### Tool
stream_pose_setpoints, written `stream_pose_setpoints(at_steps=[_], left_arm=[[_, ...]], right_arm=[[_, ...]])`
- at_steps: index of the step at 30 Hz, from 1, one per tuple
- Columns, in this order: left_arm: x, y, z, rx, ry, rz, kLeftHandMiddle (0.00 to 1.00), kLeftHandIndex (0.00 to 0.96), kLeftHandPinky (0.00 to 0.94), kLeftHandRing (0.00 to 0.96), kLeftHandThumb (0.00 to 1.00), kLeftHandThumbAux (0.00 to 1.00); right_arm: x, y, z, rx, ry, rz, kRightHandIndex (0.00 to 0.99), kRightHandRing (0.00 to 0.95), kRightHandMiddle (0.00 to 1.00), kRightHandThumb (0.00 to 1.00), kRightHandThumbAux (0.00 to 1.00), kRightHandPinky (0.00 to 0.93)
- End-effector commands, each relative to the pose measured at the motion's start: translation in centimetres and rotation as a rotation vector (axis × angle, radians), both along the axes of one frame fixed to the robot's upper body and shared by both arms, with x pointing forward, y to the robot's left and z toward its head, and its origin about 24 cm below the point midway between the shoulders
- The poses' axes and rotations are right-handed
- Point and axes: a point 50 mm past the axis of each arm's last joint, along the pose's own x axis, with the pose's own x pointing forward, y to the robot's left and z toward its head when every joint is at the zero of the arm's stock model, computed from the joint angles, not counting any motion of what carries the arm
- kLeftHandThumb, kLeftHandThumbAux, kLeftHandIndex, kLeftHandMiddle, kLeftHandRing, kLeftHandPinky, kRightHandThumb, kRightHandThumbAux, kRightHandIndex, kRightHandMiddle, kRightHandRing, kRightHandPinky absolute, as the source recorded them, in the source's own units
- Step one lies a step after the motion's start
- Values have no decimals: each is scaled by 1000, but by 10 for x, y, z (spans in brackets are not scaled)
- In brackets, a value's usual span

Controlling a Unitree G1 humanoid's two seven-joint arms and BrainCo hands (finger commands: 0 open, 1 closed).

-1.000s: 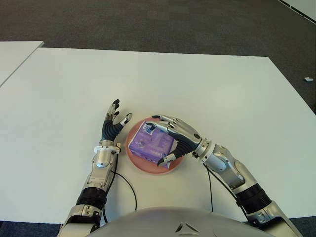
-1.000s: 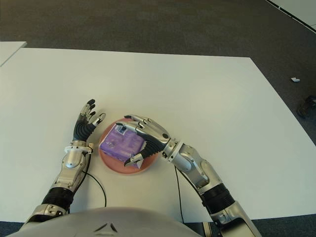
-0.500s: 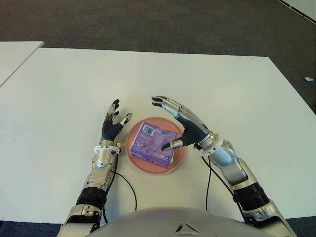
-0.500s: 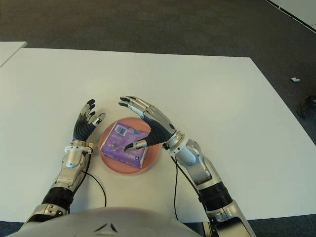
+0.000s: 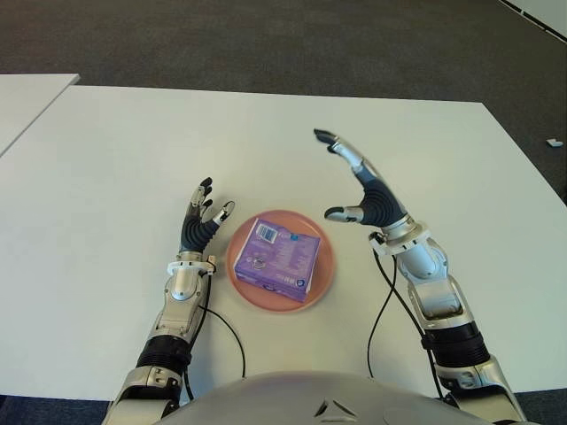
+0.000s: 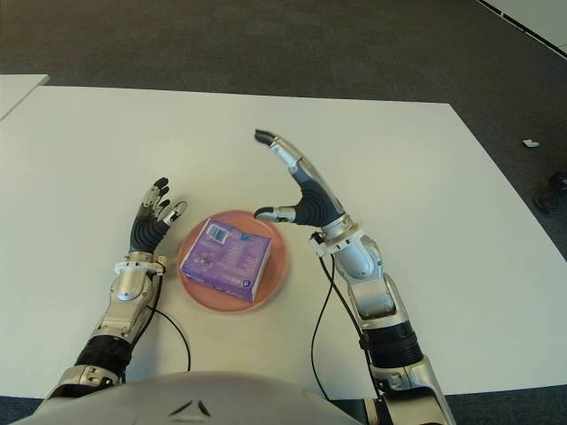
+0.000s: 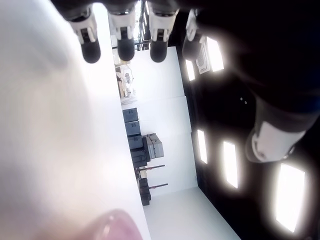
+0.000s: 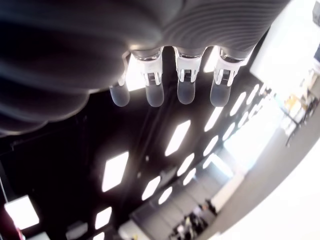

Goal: Put the tissue paper into the plate.

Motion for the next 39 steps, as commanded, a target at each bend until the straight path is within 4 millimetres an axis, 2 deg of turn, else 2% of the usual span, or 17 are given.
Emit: stream_pose_setpoints(at_steps=[1,7,9,13,19,21,26,35,39], left_arm=[[-17,1,-20,4,101,8,0,0,0,0,0,527],[-18,1,-20,8,104,8,0,0,0,0,0,525],[-18,0,-19,7,103,8,0,0,0,0,0,522],[-18,0,-16,-1,94,8,0,0,0,0,0,512],[-21,1,-16,0,101,14,0,0,0,0,0,519],[-21,1,-16,-2,107,16,0,0,0,0,0,523],[-20,2,-16,-3,107,15,0,0,0,0,0,526],[-17,0,-14,-26,100,8,0,0,0,0,0,513],[-17,0,-14,-36,102,12,0,1,0,0,0,511]], right_arm=[[0,-22,-10,184,43,-112,0,0,0,123,311,0],[8,-37,-6,291,25,-183,0,0,0,106,317,0],[11,-44,-6,394,22,-225,0,0,0,87,334,0],[6,-45,-9,502,17,-276,0,0,0,47,380,0],[-16,-37,-26,586,77,-370,0,0,0,24,423,0],[-16,-37,-28,606,99,-428,0,0,0,16,442,0],[-14,-34,-48,656,169,-524,0,0,0,3,487,0],[-7,-26,-70,691,270,-566,0,0,0,6,548,0],[-8,-24,-89,669,345,-574,0,0,0,7,557,0]])
